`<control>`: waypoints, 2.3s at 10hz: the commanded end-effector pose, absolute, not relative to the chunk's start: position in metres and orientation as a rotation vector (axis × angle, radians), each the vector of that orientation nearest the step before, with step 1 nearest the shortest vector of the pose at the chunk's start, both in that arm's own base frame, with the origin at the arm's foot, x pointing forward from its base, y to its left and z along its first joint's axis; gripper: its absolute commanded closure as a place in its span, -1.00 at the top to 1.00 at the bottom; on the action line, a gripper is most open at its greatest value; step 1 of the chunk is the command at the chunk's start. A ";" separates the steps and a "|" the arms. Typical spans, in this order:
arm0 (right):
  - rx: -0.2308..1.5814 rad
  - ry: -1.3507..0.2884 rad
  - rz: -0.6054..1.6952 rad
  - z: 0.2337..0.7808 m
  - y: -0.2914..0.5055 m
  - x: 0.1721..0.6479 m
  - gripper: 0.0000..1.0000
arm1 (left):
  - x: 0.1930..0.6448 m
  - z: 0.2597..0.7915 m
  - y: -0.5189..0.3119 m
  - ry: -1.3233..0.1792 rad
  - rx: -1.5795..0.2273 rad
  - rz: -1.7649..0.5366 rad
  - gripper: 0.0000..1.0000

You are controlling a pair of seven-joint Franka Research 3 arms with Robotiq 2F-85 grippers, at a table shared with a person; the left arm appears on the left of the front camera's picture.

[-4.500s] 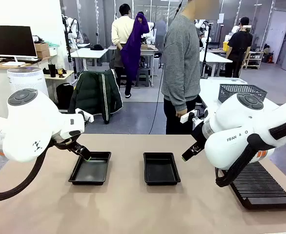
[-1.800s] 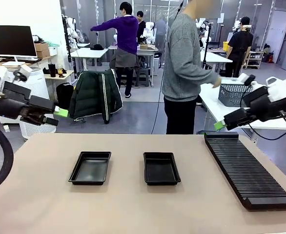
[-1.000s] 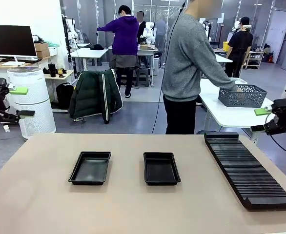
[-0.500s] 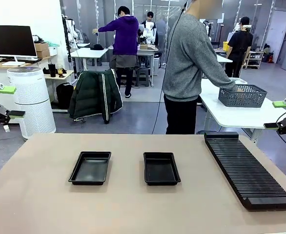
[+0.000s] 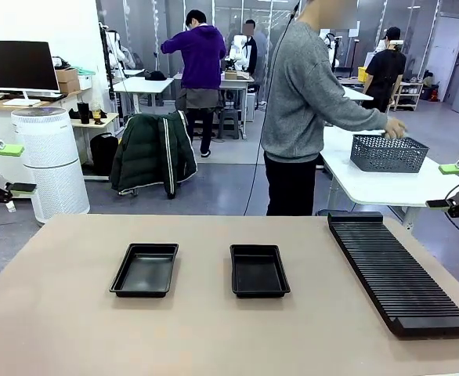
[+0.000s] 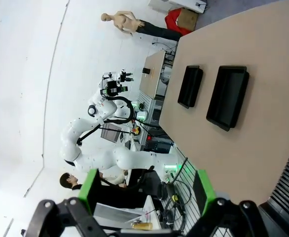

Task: Inspect and transfer BCBs to ESD trays.
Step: Pick up the Blank PCB from the PCB Rack and place it in the left ESD tray.

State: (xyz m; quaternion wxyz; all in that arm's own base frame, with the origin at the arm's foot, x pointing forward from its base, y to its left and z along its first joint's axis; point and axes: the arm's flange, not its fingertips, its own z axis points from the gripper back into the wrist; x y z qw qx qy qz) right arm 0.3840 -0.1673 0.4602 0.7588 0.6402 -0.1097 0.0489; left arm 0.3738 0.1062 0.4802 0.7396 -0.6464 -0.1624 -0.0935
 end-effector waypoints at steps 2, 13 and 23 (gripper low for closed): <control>1.403 -0.233 0.089 0.467 -0.173 0.386 1.00 | 0.374 0.480 0.106 -0.356 -1.418 -0.205 1.00; 1.378 -0.123 -0.086 0.455 -0.173 0.374 1.00 | 0.369 0.479 0.105 -0.339 -1.398 -0.189 1.00; 1.402 -0.138 -0.053 0.453 -0.178 0.378 1.00 | 0.374 0.478 0.106 -0.352 -1.413 -0.197 1.00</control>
